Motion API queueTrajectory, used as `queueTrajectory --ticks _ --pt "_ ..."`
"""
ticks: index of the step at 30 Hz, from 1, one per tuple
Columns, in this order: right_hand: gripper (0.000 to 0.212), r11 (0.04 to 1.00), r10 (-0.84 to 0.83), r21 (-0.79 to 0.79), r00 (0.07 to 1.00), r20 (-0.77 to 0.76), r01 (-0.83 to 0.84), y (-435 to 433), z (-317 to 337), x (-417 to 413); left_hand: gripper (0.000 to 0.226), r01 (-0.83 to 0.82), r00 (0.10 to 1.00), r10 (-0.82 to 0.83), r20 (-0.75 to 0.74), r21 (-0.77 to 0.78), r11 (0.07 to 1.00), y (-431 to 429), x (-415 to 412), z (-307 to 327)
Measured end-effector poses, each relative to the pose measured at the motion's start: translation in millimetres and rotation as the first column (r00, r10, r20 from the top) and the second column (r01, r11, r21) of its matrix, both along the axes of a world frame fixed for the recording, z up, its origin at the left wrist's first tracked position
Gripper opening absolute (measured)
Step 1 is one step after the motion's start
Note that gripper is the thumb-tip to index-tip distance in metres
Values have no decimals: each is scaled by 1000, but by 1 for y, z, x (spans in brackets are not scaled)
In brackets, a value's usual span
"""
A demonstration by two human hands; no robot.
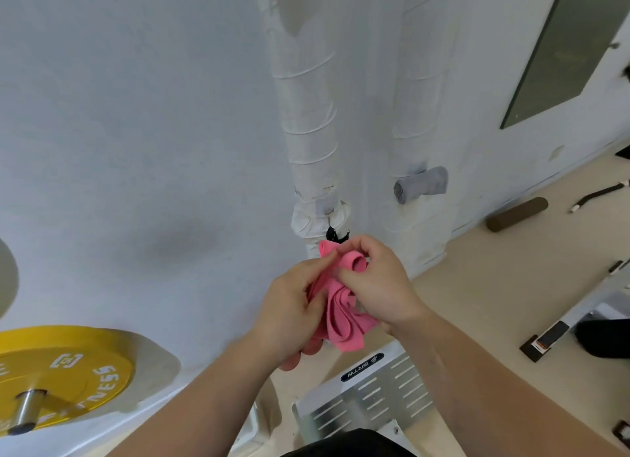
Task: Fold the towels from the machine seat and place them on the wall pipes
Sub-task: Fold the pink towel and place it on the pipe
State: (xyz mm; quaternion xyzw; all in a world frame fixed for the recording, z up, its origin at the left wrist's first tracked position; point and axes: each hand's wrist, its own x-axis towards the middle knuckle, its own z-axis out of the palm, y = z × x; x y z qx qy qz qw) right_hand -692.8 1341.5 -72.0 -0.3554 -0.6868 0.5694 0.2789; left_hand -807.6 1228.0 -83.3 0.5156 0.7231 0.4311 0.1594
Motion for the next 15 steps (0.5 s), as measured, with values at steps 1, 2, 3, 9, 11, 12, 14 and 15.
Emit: queueTrajectory --ticks 1,2,3,9,11,12,14,15 --pt "23 1000 4 -7 1000 -1 -4 -1 0 1 57 -24 999 24 27 10 1000 0 3 2" --pt "22 1000 10 -28 1000 -10 -10 -3 0 1 53 -46 998 44 54 26 999 1 7 4" --pt "21 998 14 -66 999 -34 -17 -4 1 3 48 -55 996 52 79 40 998 2 9 7" --pt "27 868 7 -469 948 -317 -163 -2 13 16 69 -107 992 109 57 -41 993 6 24 10" --pt "40 834 63 -487 924 -378 -257 -1 12 23 63 -160 984 161 78 -20 987 9 29 8" --pt "50 823 86 -486 910 -405 -294 -1 11 27 61 -190 972 189 141 -11 982 11 32 8" --pt "57 838 130 -440 901 -413 -323 -1 6 35 61 -239 926 225 305 9 971 13 35 9" --pt "55 878 163 -366 912 -376 -308 0 3 38 63 -250 898 225 378 18 968 14 34 11"
